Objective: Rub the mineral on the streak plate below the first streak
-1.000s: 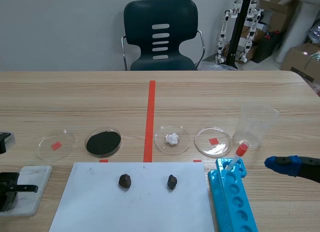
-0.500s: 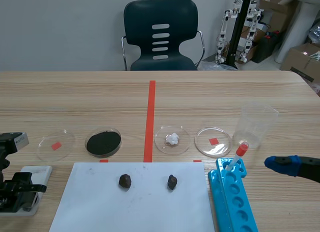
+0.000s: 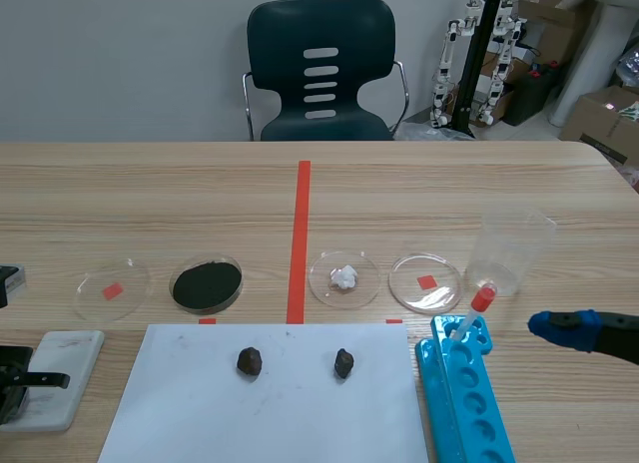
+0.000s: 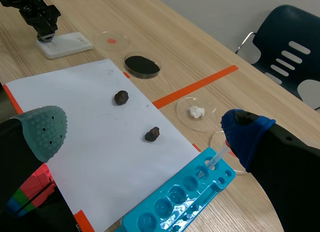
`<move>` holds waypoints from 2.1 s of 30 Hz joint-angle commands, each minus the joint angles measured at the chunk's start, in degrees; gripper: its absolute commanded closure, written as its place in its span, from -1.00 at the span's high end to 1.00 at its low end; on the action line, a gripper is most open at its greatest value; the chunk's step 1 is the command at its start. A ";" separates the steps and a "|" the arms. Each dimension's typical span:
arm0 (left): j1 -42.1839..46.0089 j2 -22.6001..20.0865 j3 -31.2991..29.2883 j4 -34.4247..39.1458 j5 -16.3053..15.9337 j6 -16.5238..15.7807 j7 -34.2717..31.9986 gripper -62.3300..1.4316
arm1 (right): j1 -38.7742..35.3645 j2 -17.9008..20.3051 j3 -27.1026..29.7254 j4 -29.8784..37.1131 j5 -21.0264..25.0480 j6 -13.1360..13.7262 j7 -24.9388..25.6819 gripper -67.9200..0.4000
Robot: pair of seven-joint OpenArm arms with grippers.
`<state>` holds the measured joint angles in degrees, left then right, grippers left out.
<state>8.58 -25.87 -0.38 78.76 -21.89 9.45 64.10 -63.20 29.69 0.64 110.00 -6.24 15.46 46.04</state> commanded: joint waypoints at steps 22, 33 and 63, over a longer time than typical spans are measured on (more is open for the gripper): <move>1.99 -0.98 -0.07 1.70 -15.65 -9.68 -9.81 -0.59 | 0.17 0.15 0.31 0.81 0.42 0.00 0.63 0.92; 12.07 -3.89 -2.01 14.19 -14.53 -9.68 -32.79 -0.59 | 0.17 0.15 0.31 0.81 0.42 0.00 0.63 0.92; 44.78 -2.32 -4.52 36.17 9.42 -24.90 -77.31 -0.59 | 0.17 0.15 0.31 0.81 0.42 0.00 0.63 0.92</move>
<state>52.99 -29.12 -4.21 113.38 -12.01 -15.27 -11.84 -63.20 29.69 0.64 110.00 -6.26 15.46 46.04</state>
